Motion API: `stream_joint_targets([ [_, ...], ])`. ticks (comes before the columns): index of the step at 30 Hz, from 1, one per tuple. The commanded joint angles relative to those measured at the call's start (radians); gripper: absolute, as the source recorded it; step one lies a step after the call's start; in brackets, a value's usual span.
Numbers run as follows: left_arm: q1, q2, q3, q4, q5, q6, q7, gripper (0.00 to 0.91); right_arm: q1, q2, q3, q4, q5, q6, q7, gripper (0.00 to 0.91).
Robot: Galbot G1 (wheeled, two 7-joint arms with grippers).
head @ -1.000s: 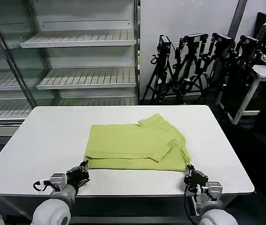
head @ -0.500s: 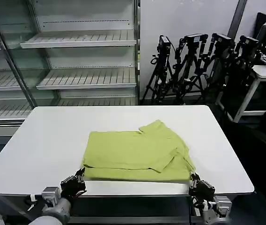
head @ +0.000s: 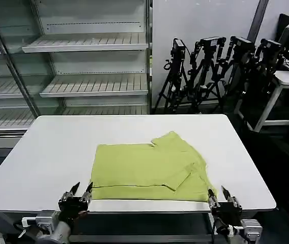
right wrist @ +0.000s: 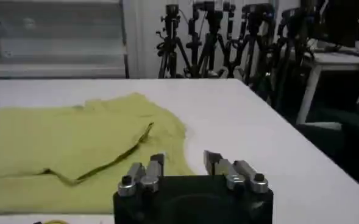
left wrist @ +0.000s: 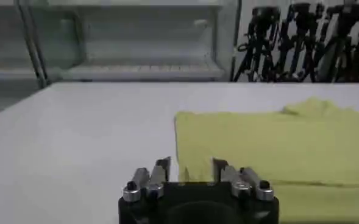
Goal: Fold and organize the clothes.
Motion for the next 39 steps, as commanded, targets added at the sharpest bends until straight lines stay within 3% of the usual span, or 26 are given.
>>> stream_joint_targets([
  [1,-0.178,0.053,0.057,0.075,-0.087,0.000,-0.032,0.907,0.261,-0.037,-0.063,-0.102,0.027,-0.017,0.034,0.907],
  [8,-0.346,0.093,0.154,0.213,-0.125,0.001,-0.044,0.907,0.486,-0.023,-0.193,-0.284,0.062,-0.049,0.074,0.907],
  [16,-0.529,0.110,0.271,0.376,-0.147,0.002,-0.055,0.907,0.695,-0.020,-0.252,-0.485,0.138,-0.061,0.103,0.907],
  [26,-0.686,0.079,0.376,0.537,-0.145,0.002,-0.058,0.907,0.855,-0.016,-0.303,-0.672,0.176,-0.061,0.108,0.907],
  [39,-0.882,0.033,0.406,0.795,-0.163,0.002,-0.086,0.907,0.989,0.058,-0.361,-0.913,0.253,-0.063,0.113,0.907],
])
